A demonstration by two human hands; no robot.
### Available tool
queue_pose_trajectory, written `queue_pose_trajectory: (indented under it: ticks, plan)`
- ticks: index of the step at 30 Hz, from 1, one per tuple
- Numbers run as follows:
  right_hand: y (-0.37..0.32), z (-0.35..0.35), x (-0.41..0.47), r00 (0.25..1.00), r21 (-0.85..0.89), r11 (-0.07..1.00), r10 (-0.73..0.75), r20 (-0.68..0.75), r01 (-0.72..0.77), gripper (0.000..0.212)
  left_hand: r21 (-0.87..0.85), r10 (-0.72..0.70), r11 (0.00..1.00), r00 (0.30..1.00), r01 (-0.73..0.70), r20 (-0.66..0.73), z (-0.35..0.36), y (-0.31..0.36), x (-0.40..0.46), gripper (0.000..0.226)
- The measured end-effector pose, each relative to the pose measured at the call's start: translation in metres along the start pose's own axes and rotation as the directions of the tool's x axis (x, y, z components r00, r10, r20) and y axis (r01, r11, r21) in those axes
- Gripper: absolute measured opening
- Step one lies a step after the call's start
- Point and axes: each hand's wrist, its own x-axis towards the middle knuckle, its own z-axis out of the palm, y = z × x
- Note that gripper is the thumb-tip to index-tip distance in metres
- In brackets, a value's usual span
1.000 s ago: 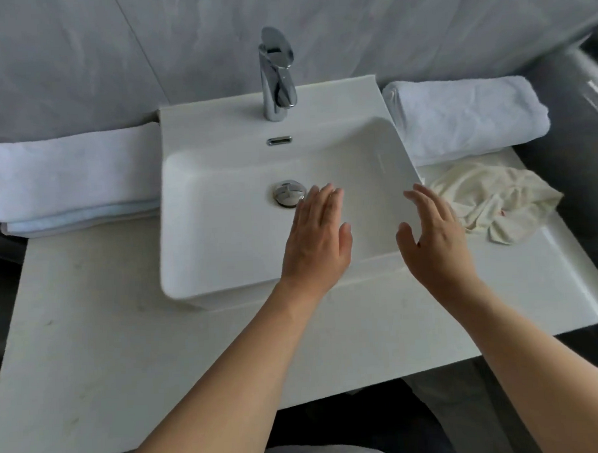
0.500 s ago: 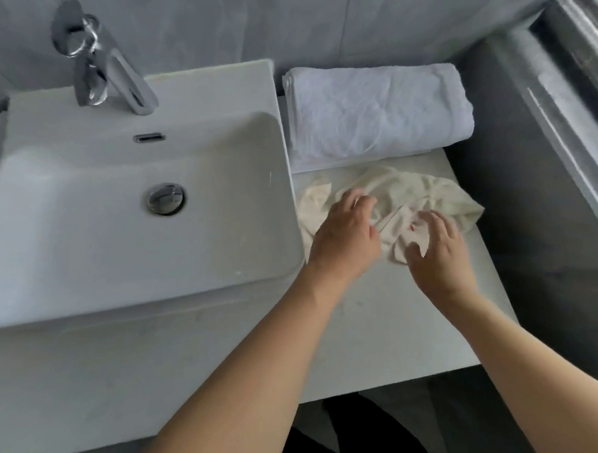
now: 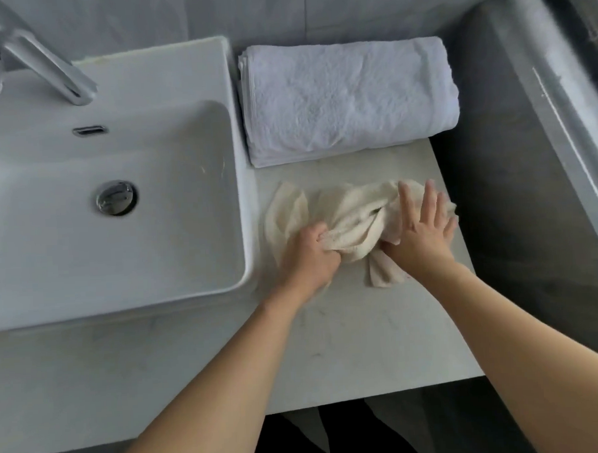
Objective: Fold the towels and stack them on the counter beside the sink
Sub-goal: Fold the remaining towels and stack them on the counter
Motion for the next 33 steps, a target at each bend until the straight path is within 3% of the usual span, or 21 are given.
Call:
queue_pose_trajectory:
  ticks: [2,4,5,7,8,10,13,18,22,27,33]
  plan:
    - [0.002,0.002,0.010,0.998,-0.053,0.998,-0.014,0.063,0.018,0.087,-0.282,-0.081,0.958,0.994,0.056,-0.076,-0.011,0.013,-0.014,0.023]
    - [0.001,0.002,0.012,0.994,-0.053,0.995,-0.080,0.072,0.084,0.060,-0.384,-0.105,0.921,0.990,0.062,-0.093,-0.023,0.023,-0.027,0.026]
    - [-0.003,0.000,0.010,0.994,0.024,0.994,-0.105,0.043,0.104,0.045,-0.395,-0.097,0.917,0.992,0.059,-0.077,-0.030,0.028,-0.031,0.025]
    - [-0.015,-0.009,-0.003,1.000,0.298,0.954,-0.020,0.001,0.019,0.017,-0.423,-0.104,0.902,0.995,0.089,-0.012,-0.043,0.033,-0.038,0.031]
    - [-0.023,-0.012,-0.010,0.999,0.452,0.891,0.040,0.015,-0.042,0.014,-0.465,-0.121,0.878,0.992,0.117,0.020,-0.049,0.036,-0.042,0.028]
    - [-0.041,-0.018,-0.029,0.994,0.694,0.715,0.108,0.009,-0.084,0.029,-0.576,-0.177,0.798,0.982,0.179,0.060,-0.066,0.045,-0.050,0.016]
    - [-0.072,-0.026,-0.058,0.988,0.890,0.455,0.150,-0.034,-0.038,0.048,-0.660,-0.190,0.730,0.980,0.180,0.057,-0.096,0.049,-0.063,0.012]
    - [-0.126,-0.032,-0.098,0.991,0.932,0.339,-0.009,-0.134,0.129,0.025,-0.655,-0.193,0.741,0.981,0.149,0.005,-0.158,0.020,-0.084,0.014]
    - [-0.181,-0.021,-0.129,0.948,0.822,0.473,-0.142,-0.285,0.318,0.030,-0.645,-0.260,0.744,0.965,0.175,-0.037,-0.215,-0.024,-0.104,0.017]
    - [-0.266,0.009,-0.177,0.891,0.648,0.615,-0.266,-0.367,0.450,0.023,-0.616,-0.292,0.764,0.954,0.191,-0.067,-0.293,-0.091,-0.130,0.017]
    - [-0.373,0.044,-0.221,0.863,0.498,0.704,-0.418,-0.285,0.506,0.043,-0.547,-0.380,0.807,0.905,0.222,-0.193,-0.375,-0.163,-0.162,0.014]
